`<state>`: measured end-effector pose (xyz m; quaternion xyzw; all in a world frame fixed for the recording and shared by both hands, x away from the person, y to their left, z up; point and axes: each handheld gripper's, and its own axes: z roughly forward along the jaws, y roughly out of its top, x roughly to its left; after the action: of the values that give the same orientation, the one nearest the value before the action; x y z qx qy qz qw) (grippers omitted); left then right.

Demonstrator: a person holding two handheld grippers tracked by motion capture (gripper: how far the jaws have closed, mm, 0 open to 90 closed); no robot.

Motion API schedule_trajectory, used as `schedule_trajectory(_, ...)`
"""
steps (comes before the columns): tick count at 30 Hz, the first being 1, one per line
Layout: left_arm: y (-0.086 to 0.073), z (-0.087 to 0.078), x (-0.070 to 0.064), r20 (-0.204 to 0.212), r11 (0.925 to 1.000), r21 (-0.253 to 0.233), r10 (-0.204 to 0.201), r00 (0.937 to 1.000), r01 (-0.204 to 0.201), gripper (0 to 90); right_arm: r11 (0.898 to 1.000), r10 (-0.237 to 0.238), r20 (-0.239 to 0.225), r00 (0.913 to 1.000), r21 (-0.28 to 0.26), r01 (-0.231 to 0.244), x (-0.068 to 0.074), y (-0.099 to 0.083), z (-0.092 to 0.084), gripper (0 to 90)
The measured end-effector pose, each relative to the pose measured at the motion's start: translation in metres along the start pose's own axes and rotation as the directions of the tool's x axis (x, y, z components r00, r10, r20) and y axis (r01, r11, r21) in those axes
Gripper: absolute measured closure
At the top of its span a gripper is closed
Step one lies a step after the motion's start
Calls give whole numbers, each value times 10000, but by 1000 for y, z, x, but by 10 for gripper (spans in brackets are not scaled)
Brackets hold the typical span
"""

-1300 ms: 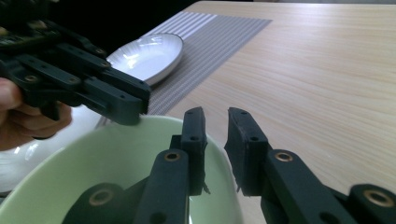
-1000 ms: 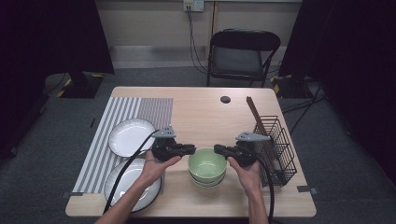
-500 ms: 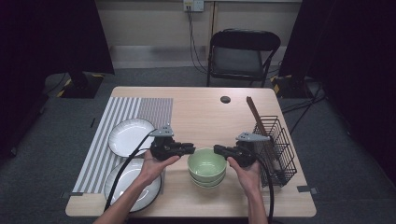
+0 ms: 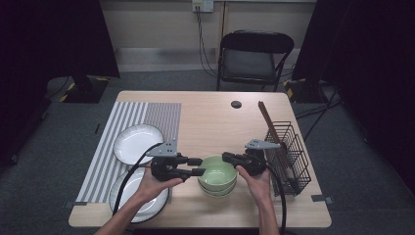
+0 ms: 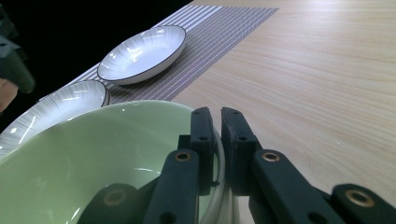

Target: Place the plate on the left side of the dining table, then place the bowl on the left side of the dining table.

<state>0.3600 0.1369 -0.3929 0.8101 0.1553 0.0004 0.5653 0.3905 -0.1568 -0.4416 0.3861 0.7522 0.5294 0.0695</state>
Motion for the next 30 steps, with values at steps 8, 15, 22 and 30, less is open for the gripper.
schedule_trajectory(8,1,15,-9,522,9991,293,298,9982,-314,616,9999,-60,-23,10000,114,61,0,2,1,844)
schedule_trajectory(15,2,30,-17,939,9956,706,546,9941,-614,610,10000,-53,-8,10000,73,53,0,2,2,842)
schedule_trajectory(22,4,46,-24,1056,9812,1610,902,9903,-1065,653,9999,-103,-3,9999,70,103,0,2,2,841)
schedule_trajectory(30,4,62,-24,1252,9637,2278,1127,9857,-1391,800,9997,-209,19,9998,151,208,0,2,1,840)
